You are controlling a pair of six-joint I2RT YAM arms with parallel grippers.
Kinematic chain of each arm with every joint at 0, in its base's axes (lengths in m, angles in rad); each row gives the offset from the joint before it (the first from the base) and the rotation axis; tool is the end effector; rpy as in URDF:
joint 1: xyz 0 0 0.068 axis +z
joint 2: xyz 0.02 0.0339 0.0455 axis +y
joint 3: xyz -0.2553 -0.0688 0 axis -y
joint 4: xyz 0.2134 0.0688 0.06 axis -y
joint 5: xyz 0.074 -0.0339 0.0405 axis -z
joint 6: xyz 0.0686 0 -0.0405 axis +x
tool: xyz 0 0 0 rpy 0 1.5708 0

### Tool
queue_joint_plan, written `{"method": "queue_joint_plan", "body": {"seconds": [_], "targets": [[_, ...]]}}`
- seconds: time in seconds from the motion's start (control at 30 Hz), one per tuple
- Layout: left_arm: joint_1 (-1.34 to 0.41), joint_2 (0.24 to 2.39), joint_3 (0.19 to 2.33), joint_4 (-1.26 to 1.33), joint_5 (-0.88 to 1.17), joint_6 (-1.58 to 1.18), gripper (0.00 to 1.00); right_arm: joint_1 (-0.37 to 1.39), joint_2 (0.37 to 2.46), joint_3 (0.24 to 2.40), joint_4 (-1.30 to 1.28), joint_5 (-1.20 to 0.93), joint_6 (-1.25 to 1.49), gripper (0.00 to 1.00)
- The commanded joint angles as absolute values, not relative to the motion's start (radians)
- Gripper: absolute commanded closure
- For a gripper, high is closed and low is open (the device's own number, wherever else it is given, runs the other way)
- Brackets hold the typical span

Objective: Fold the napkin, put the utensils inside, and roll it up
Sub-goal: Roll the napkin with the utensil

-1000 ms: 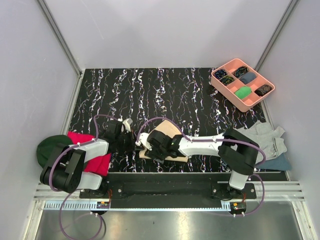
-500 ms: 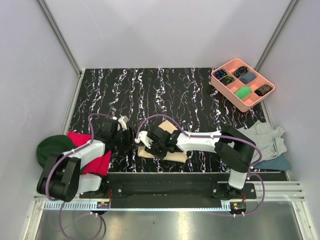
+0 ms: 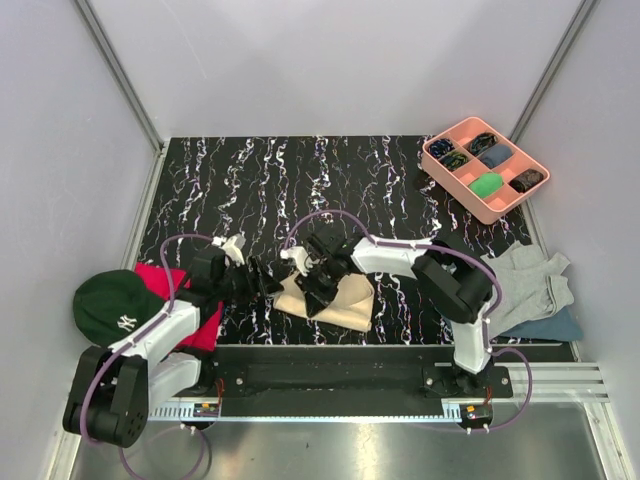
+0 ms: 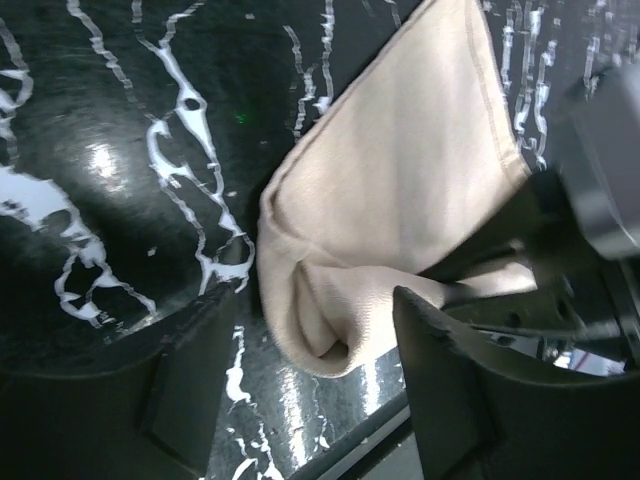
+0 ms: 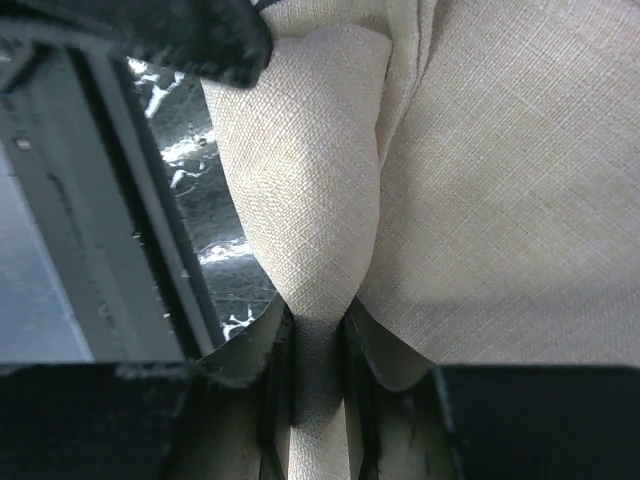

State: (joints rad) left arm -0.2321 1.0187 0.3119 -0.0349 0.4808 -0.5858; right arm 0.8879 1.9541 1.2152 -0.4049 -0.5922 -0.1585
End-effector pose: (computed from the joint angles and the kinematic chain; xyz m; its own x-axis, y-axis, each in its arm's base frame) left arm 0.1744 -0.0738 0.1468 -0.8440 -0.3042 -0.4417 0.0830 0.7395 -0.6680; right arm 0.2024 0.3095 0.1317 -0.4426 -0.7516 -0.4891 -0.8703 0.2285 0.4363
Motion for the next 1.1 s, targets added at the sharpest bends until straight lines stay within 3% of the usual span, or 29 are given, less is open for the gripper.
{"method": "queue_joint_plan", "body": {"seconds": [0.0, 0.43, 0.8, 0.9, 1.07], "targets": [[-0.235, 1.057, 0.302, 0.095, 0.569, -0.600, 0.32, 0.832, 2.062, 1.265, -0.543, -0.811, -0.156, 0.76], [-0.249, 1.219, 0.313, 0.205, 0.600, -0.598, 0.33, 0.726, 2.305, 1.456, -0.739, -1.077, -0.229, 0.76], [-0.278, 1.370, 0.322, 0.334, 0.652, -0.610, 0.47, 0.707, 2.358, 1.511, -0.779, -1.088, -0.258, 0.76], [-0.299, 1.400, 0.324, 0.357, 0.666, -0.618, 0.53, 0.701, 2.368, 1.528, -0.787, -1.089, -0.262, 0.76], [-0.319, 1.420, 0.328, 0.344, 0.658, -0.623, 0.81, 0.689, 2.378, 1.560, -0.792, -1.077, -0.261, 0.76]]}}
